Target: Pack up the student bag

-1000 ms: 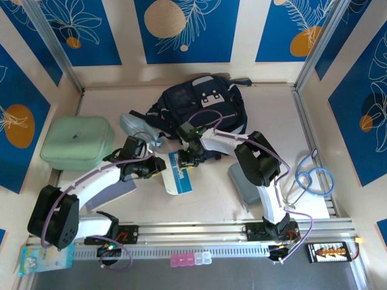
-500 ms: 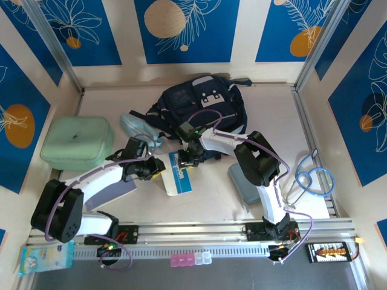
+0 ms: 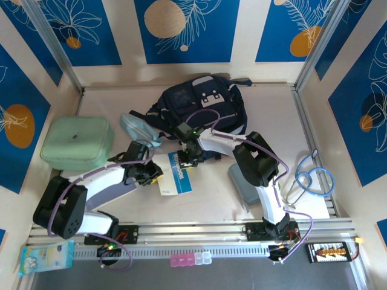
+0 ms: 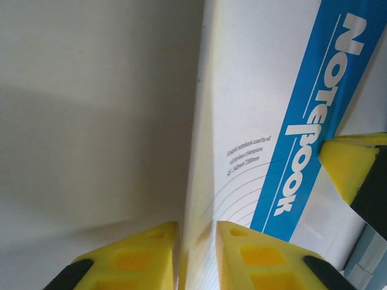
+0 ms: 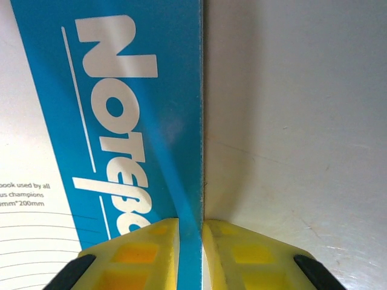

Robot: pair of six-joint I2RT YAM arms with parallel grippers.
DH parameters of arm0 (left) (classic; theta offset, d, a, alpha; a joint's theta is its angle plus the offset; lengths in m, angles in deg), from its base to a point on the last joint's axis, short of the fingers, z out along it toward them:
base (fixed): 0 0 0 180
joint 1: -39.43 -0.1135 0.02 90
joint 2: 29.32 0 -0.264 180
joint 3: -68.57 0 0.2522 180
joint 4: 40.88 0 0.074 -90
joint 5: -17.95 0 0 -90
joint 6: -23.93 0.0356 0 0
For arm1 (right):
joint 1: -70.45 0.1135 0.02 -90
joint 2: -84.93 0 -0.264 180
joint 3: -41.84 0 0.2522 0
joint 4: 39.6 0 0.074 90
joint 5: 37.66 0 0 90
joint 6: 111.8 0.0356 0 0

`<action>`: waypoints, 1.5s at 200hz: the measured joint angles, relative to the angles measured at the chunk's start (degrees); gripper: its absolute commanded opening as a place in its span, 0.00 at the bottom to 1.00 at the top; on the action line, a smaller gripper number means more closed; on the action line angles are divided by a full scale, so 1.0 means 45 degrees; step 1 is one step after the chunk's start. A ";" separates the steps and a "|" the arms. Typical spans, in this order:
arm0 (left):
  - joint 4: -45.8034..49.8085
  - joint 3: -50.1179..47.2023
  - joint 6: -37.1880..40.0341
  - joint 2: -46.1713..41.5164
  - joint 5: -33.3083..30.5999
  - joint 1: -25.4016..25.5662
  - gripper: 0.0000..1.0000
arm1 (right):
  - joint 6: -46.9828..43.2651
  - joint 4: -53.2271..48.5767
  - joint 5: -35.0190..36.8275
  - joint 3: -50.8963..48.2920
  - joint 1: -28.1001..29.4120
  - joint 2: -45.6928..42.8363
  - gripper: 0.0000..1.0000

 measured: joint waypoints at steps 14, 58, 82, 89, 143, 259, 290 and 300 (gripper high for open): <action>-0.0005 0.0000 0.0019 0.0005 -0.0005 0.0000 0.10 | 0.0000 -0.0005 0.0019 0.0000 0.0005 0.0000 0.21; -0.0005 0.0005 0.0228 -0.0374 0.0010 0.0000 0.00 | 0.0160 0.0287 0.0117 -0.0272 0.0053 -0.0291 0.27; 0.0005 0.0248 0.0699 -0.1064 0.0117 0.0015 0.00 | 0.0248 0.0476 0.0636 -0.1078 -0.0053 -0.1161 0.38; 0.0039 0.0432 0.0860 -0.1205 0.0180 0.0034 0.00 | 0.0262 0.0539 0.0777 -0.1326 -0.0117 -0.1545 0.41; 0.0151 0.1977 0.2040 -0.2268 0.0850 0.0340 0.00 | 0.0573 0.1749 0.1190 -0.2535 -0.1175 -0.5552 0.66; -0.3075 0.6557 0.1457 0.0068 -0.0631 0.0369 0.00 | 0.4784 0.8995 -0.4109 -0.7329 -0.5212 -0.8689 0.91; -0.4600 0.7213 0.0189 0.1112 -0.0806 0.0335 0.00 | 0.7140 1.2118 -0.5425 -0.7538 -0.5260 -0.8262 0.94; -0.5081 0.7227 -0.0253 0.1307 -0.0918 0.0335 0.00 | 0.7946 1.3240 -0.5707 -0.7533 -0.5183 -0.8009 0.95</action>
